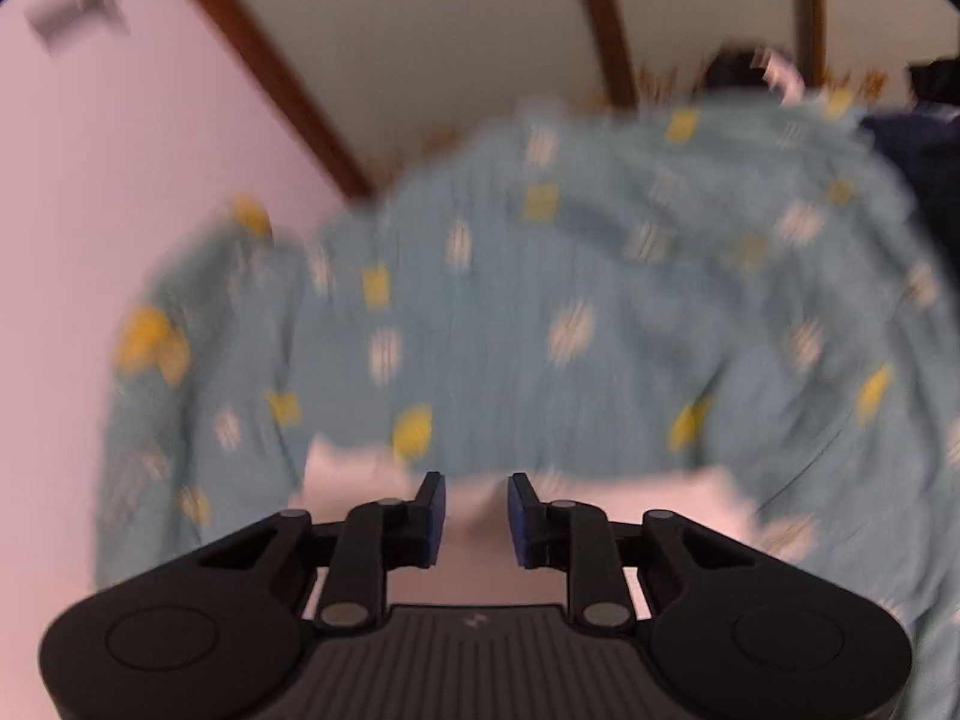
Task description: Fold clothes
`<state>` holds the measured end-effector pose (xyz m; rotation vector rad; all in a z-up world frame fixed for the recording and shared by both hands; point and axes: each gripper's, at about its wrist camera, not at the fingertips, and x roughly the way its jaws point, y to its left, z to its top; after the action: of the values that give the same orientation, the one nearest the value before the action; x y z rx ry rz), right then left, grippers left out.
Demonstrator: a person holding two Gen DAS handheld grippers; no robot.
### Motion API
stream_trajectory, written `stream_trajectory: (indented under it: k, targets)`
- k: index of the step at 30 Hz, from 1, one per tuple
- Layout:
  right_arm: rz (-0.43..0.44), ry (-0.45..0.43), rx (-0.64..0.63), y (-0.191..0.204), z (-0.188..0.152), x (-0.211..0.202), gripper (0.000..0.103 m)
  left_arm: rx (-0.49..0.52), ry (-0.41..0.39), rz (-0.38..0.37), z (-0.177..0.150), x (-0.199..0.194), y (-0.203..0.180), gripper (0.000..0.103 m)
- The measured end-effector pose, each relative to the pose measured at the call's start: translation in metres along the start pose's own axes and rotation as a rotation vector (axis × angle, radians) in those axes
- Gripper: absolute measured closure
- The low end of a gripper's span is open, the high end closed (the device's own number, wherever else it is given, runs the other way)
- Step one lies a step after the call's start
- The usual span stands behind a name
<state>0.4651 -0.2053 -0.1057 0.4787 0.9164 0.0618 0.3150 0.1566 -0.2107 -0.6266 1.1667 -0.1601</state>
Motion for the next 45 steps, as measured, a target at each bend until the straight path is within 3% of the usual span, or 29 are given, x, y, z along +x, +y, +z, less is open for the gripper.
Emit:
stream_trajectory:
  k: [1, 5, 6, 8, 11, 13, 16, 18, 24, 28, 32, 34, 38, 40, 45]
  targets:
    - [-0.002, -0.007, 0.011, -0.011, -0.002, -0.012, 0.047, 0.006, 0.005, -0.006, 0.001, -0.002, -0.002, 0.029]
    - [0.032, -0.039, 0.05, -0.054, -0.037, -0.027, 0.046, 0.125, -0.004, -0.011, -0.002, -0.014, -0.026, 0.029]
    - [0.042, -0.06, 0.075, -0.066, -0.048, -0.027, 0.048, 0.147, -0.007, -0.006, -0.004, -0.016, -0.031, 0.029]
    - [0.067, -0.092, 0.144, -0.096, -0.076, -0.016, 0.065, 0.195, -0.012, 0.002, -0.011, -0.019, -0.044, 0.029]
    - [0.152, -0.135, 0.235, -0.127, -0.101, -0.002, 0.068, 0.252, -0.065, 0.011, -0.028, -0.022, -0.082, 0.018]
    - [0.185, -0.121, 0.272, -0.137, -0.091, 0.009, 0.069, 0.293, -0.089, 0.031, -0.034, -0.018, -0.106, 0.016]
    - [0.187, -0.095, 0.208, -0.129, -0.068, 0.016, 0.07, 0.391, -0.123, 0.093, -0.042, -0.014, -0.142, 0.016]
    - [0.192, -0.09, 0.191, -0.127, -0.062, 0.018, 0.068, 0.445, -0.152, 0.108, -0.045, -0.021, -0.146, 0.017]
    - [0.323, -0.052, 0.284, -0.146, -0.063, 0.036, 0.059, 0.323, -0.099, 0.159, -0.05, -0.038, -0.098, 0.03]
    - [0.348, -0.012, 0.385, -0.164, -0.068, 0.03, 0.054, 0.244, -0.099, 0.091, -0.063, -0.06, -0.088, 0.03]
    - [0.377, -0.008, 0.423, -0.173, -0.081, 0.027, 0.055, 0.32, -0.078, -0.017, -0.077, -0.064, -0.126, 0.03]
    - [0.384, -0.004, 0.431, -0.171, -0.083, 0.033, 0.058, 0.417, -0.109, -0.07, -0.09, -0.051, -0.164, 0.028]
    - [0.389, -0.013, 0.445, -0.17, -0.09, 0.04, 0.06, 0.524, -0.103, -0.068, -0.096, 0.015, -0.206, 0.026]
    - [0.399, -0.005, 0.446, -0.172, -0.089, 0.04, 0.06, 0.593, -0.068, -0.02, -0.093, 0.054, -0.213, 0.029]
    - [0.411, 0.054, 0.415, -0.175, -0.072, 0.058, 0.062, 0.729, -0.082, 0.017, -0.104, 0.076, -0.202, 0.03]
